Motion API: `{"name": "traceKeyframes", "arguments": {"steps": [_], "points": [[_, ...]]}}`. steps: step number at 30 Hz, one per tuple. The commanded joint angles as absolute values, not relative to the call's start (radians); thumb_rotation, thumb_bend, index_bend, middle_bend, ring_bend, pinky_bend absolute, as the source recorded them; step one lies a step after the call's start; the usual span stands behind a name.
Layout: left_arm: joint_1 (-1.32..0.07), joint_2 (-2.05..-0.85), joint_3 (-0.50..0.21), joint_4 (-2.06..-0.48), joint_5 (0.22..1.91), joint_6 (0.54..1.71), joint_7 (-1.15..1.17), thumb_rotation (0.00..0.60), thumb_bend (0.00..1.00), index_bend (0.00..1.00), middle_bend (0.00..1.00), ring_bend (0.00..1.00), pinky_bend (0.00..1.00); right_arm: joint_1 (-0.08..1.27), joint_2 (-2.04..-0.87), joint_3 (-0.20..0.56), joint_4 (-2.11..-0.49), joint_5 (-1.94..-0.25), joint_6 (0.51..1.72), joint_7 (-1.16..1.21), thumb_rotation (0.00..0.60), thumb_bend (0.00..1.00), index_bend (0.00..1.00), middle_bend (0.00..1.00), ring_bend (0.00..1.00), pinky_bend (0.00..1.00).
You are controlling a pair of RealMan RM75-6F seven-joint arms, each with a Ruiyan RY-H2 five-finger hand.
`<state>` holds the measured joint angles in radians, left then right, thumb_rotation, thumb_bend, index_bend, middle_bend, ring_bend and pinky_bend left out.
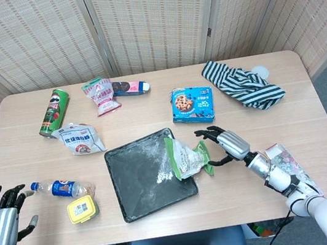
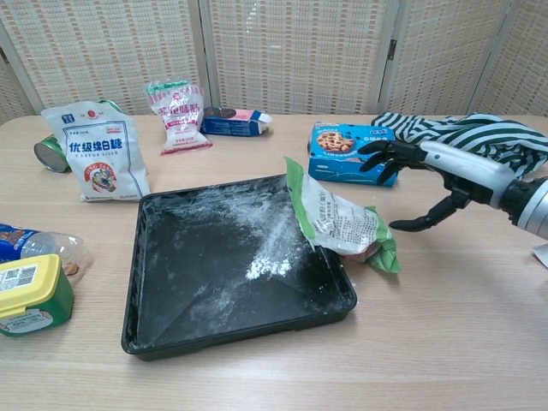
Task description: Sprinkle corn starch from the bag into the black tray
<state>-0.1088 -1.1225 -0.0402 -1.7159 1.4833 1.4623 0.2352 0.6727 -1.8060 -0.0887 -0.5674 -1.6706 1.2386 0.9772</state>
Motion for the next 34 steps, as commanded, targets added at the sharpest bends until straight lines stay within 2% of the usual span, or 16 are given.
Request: {"name": "traceKeyframes", "arguments": {"steps": [1, 9, 16, 20, 24, 34], "points": [[-0.112, -1.126, -0.044, -1.709, 1.48, 1.459, 0.23, 0.6, 0.33, 0.32, 0.22, 0.2, 0.07, 0.639, -1.686, -0.055, -0.732, -1.631, 1.267, 0.819, 0.6, 0.24, 0.16, 0.25, 0.28, 0.15], [-0.122, -1.146, -0.059, -1.68, 1.471, 1.462, 0.219, 0.6, 0.33, 0.32, 0.22, 0.21, 0.07, 0.538, -1.383, -0.003, -1.231, -1.5, 1.279, 0.363, 0.599, 0.24, 0.2, 0.29, 0.3, 0.22], [-0.118, -1.161, -0.073, -1.662, 1.463, 1.486, 0.212, 0.6, 0.33, 0.32, 0.22, 0.2, 0.07, 0.421, -1.188, -0.006, -1.501, -1.413, 1.342, 0.175, 0.6, 0.24, 0.22, 0.29, 0.3, 0.24], [-0.116, -1.165, -0.077, -1.663, 1.46, 1.495, 0.218, 0.6, 0.34, 0.32, 0.22, 0.21, 0.07, 0.351, -1.113, -0.017, -1.581, -1.401, 1.397, 0.167, 0.6, 0.24, 0.24, 0.29, 0.3, 0.23], [-0.114, -1.171, -0.079, -1.671, 1.463, 1.506, 0.227, 0.6, 0.34, 0.32, 0.22, 0.21, 0.06, 0.285, -1.06, -0.041, -1.615, -1.43, 1.45, 0.196, 0.591, 0.24, 0.24, 0.28, 0.27, 0.17], [-0.11, -1.176, -0.073, -1.696, 1.476, 1.518, 0.239, 0.6, 0.34, 0.32, 0.22, 0.21, 0.06, 0.156, -1.044, -0.045, -1.645, -1.459, 1.578, 0.199, 0.592, 0.24, 0.24, 0.28, 0.26, 0.17]]}}
